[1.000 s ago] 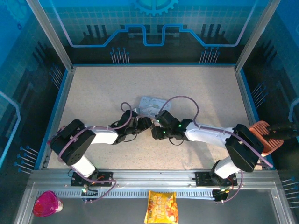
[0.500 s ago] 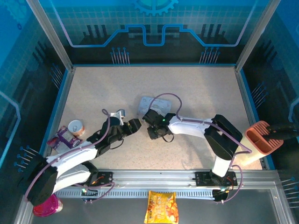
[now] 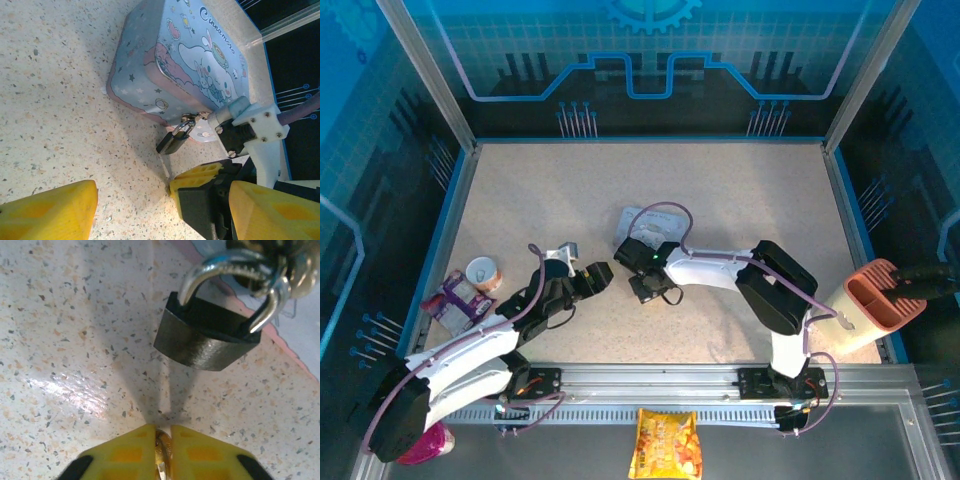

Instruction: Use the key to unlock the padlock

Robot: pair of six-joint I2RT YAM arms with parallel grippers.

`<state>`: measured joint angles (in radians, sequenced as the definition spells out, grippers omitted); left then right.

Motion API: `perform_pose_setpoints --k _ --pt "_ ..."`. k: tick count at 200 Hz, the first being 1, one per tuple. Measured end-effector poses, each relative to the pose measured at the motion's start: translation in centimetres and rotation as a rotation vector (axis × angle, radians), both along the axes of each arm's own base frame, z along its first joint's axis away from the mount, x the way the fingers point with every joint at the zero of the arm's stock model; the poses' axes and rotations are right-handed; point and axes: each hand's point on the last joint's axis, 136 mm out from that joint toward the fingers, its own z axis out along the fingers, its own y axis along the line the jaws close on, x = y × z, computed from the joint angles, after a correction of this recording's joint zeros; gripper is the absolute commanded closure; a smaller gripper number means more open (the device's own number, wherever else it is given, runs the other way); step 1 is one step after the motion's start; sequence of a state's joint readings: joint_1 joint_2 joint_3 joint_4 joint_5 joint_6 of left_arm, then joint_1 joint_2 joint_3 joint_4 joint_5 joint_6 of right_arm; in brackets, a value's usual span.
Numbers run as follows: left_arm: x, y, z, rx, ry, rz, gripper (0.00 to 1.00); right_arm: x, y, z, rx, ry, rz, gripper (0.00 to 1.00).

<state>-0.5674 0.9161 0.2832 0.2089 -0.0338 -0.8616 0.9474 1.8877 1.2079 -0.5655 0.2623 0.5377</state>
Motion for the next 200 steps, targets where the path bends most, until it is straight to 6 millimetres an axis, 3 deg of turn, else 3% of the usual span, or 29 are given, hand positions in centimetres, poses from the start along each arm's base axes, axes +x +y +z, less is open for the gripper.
perform_pose_setpoints --k 16,44,112,152,200 --pt "0.0 0.0 -0.1 0.002 0.002 0.000 0.29 0.0 0.0 0.0 -0.003 -0.001 -0.001 1.00" --pt "0.0 0.1 -0.1 0.003 0.003 0.001 0.30 -0.4 -0.2 1.0 0.031 -0.010 -0.005 1.00" --pt "-0.5 -1.5 0.0 -0.021 -0.003 -0.097 0.34 -1.5 0.2 9.4 0.467 -0.103 -0.042 1.00" --pt "-1.3 -3.6 2.4 -0.060 -0.103 -0.229 0.34 -1.6 -1.1 11.5 0.647 -0.093 -0.088 1.00" --pt "-4.6 -7.7 5.5 -0.009 -0.356 -0.467 0.37 -2.2 -1.1 16.1 0.787 -0.125 -0.081 1.00"
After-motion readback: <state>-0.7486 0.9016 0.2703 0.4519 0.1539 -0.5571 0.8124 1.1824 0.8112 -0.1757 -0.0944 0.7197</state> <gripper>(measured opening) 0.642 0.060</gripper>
